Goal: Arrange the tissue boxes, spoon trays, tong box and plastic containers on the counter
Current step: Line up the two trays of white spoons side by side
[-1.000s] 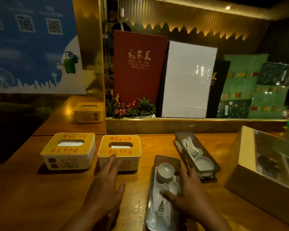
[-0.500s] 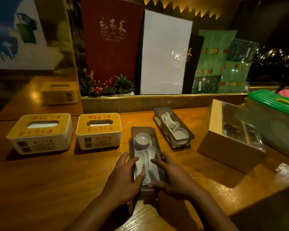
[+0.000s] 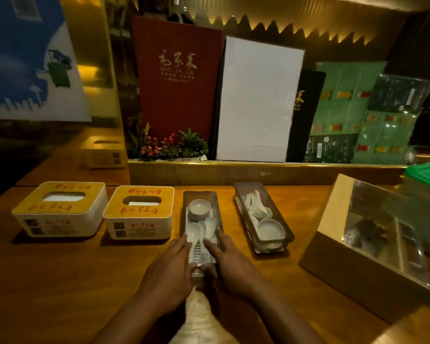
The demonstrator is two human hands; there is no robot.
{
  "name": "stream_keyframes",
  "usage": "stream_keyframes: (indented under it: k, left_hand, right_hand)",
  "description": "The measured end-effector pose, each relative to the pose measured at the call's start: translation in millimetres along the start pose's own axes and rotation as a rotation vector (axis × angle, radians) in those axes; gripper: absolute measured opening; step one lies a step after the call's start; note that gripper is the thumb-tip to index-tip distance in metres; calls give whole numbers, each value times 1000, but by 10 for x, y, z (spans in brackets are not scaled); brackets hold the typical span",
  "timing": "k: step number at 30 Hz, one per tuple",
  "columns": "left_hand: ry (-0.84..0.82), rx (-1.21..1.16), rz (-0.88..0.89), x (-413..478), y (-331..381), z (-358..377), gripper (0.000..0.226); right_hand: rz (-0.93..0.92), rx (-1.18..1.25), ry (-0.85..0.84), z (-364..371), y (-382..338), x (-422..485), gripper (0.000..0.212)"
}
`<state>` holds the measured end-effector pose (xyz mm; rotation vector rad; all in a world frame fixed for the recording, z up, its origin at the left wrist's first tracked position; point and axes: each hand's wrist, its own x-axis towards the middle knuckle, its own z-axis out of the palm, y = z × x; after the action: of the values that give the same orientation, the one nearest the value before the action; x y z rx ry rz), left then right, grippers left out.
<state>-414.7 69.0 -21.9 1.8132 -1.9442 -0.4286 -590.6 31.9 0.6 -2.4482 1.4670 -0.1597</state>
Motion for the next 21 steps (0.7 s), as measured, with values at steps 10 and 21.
stream_keyframes:
  k: [10, 21]
  left_hand:
    - [207, 23, -68, 69, 651, 283, 62]
    - [108, 266, 129, 138, 1327, 801, 69]
  right_hand:
    - [242, -102, 163, -260, 1353, -60, 105]
    - [60, -92, 118, -58, 1315, -260, 75]
